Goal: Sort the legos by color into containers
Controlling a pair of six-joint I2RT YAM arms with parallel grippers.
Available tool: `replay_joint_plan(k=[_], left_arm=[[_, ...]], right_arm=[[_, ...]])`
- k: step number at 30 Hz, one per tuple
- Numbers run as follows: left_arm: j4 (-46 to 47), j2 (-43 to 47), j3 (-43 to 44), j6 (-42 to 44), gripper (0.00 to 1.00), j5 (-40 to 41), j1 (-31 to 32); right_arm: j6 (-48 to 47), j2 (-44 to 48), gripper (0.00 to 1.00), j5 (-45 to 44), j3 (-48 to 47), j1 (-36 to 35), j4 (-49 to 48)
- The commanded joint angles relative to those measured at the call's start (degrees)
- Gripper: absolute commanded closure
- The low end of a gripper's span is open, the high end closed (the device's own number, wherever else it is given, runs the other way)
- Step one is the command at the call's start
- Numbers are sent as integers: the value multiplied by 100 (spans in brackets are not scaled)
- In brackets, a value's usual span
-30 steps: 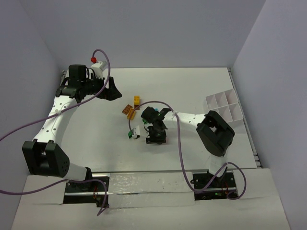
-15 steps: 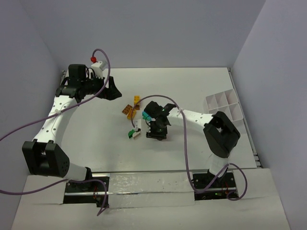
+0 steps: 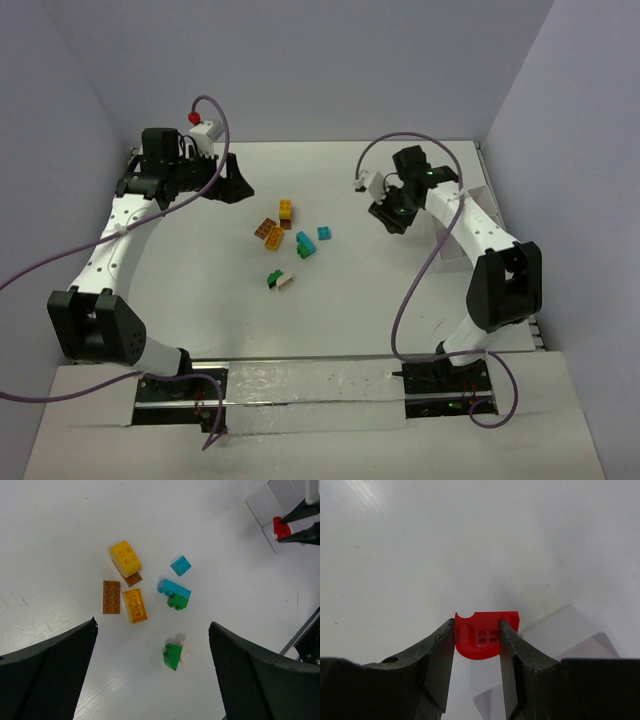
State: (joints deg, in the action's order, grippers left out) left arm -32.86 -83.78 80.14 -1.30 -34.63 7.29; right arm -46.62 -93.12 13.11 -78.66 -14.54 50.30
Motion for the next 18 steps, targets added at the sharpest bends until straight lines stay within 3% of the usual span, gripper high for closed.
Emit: replay_joint_plan(k=[1,10,18], left_arm=[[112,-96,353,-91,1,-38,-8],[175,-143,244,-125,1,-79,-4],[175,-200,257,-142,1,-61,-3]], right_arm=[[-356,155,64,-84,-457,869,310],[-857,-495,64,-397,-1510,2314,639],[-881,-538,63,-1107,-1373,2515,-47]])
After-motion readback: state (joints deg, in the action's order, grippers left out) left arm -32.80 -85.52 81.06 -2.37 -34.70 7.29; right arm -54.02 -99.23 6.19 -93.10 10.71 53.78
